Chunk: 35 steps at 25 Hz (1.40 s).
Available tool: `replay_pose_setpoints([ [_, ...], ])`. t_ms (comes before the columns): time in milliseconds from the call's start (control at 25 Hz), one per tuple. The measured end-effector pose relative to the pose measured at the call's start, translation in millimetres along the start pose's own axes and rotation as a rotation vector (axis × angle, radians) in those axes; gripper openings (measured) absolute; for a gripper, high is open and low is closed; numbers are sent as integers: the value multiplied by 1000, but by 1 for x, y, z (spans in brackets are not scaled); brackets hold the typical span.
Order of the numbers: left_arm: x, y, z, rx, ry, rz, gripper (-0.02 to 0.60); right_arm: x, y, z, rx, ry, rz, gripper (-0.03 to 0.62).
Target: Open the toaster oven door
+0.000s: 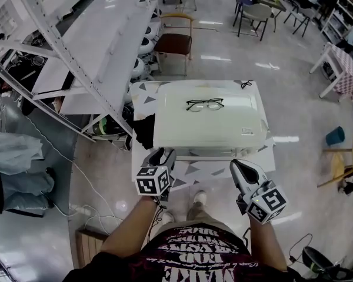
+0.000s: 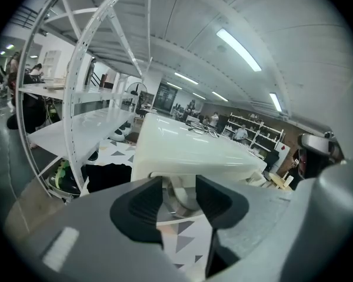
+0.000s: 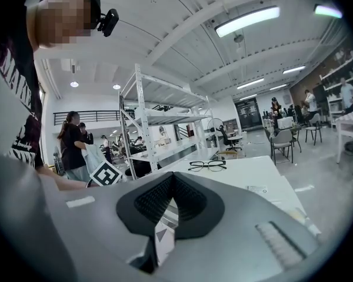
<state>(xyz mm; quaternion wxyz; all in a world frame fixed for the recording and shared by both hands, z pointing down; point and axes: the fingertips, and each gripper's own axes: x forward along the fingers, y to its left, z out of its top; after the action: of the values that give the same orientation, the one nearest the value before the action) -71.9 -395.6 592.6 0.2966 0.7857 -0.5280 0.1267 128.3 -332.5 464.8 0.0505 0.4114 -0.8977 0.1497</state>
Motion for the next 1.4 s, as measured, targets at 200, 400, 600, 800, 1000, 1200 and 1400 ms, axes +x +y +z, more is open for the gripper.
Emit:
replay_pose_setpoints([
  [200, 4, -4, -3, -8, 25, -36, 152, -6, 3, 0, 0, -15, 1, 26],
  [400, -2, -6, -6, 22, 33, -35, 152, -16, 12, 1, 2, -27, -13, 26],
  [600, -12, -10, -18, 72, 48, -26, 152, -29, 21, 5, -7, -54, -32, 26],
  [800, -22, -15, -31, 113, 45, -13, 152, -44, 27, 11, -15, -86, -67, 26],
  [1000, -32, -18, -40, 142, 13, 1, 152, -56, 34, 16, -17, -108, -100, 26],
  [1200, -40, -21, -57, 172, -16, 14, 150, -68, 45, 18, -27, -130, -126, 26],
  [1400, -44, -23, -69, 204, 15, -8, 150, -77, 61, 17, -39, -141, -152, 26],
])
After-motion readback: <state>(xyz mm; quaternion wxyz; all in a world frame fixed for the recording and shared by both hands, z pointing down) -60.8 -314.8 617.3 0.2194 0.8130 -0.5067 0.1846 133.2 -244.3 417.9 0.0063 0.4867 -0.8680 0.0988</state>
